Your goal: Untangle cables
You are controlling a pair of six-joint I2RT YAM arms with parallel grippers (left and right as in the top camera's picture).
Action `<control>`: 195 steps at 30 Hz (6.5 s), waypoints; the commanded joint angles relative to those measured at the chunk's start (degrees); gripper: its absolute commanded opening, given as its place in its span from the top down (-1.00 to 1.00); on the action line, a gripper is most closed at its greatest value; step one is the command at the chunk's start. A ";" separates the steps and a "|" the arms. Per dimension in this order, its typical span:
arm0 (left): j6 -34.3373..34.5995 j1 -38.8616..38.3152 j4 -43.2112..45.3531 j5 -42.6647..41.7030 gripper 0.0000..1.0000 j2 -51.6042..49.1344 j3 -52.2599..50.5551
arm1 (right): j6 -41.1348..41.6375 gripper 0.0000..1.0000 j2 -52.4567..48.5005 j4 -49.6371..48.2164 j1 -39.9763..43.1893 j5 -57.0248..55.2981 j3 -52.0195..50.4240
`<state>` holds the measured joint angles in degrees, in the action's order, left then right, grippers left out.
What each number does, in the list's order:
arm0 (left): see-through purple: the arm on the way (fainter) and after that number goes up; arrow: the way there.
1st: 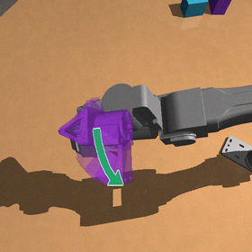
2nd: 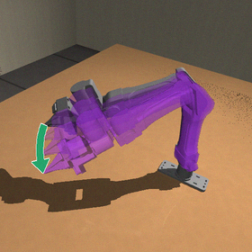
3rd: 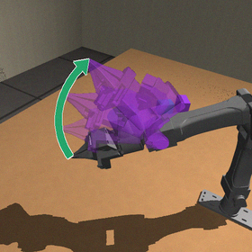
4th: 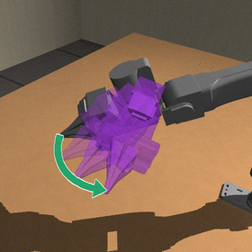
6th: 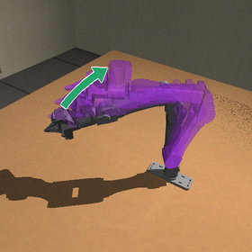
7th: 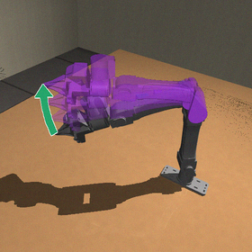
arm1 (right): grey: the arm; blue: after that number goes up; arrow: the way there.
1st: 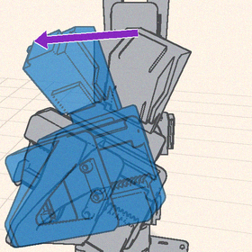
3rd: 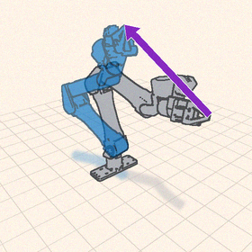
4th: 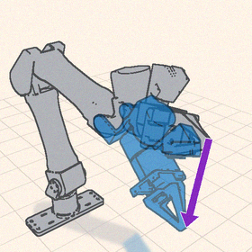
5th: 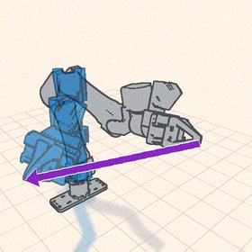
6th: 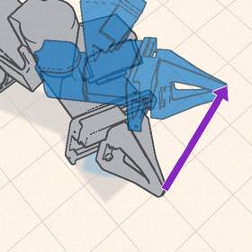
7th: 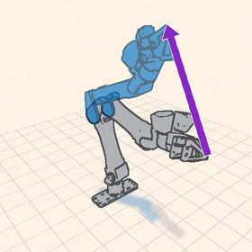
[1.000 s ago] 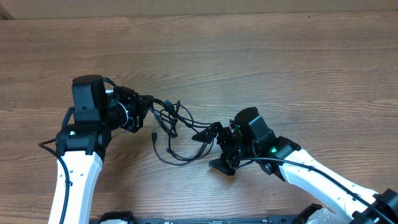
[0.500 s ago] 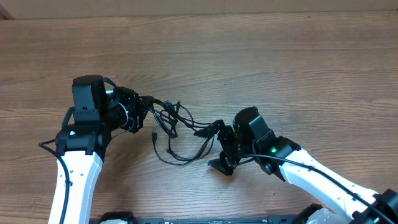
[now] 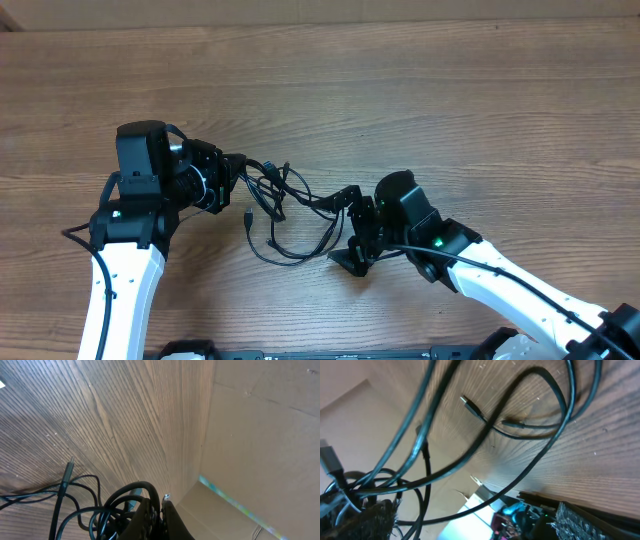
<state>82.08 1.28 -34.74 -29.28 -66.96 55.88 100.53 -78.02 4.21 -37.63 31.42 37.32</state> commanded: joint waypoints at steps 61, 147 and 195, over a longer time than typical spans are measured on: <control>16.94 -7.61 14.99 -2.32 0.92 1.36 1.62 | -0.55 0.92 -6.97 -8.48 -14.58 -25.22 0.35; -53.22 -9.90 4.96 -0.26 0.92 1.33 1.66 | -66.31 0.46 -3.52 22.80 41.31 -2.58 5.86; 36.59 -9.99 11.98 6.86 0.92 1.18 1.66 | -71.06 -0.24 -8.74 -3.34 -13.40 -54.42 11.78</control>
<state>117.54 -8.88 -22.81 -18.09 -66.74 56.38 30.55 -84.93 2.35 -51.66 -17.61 48.73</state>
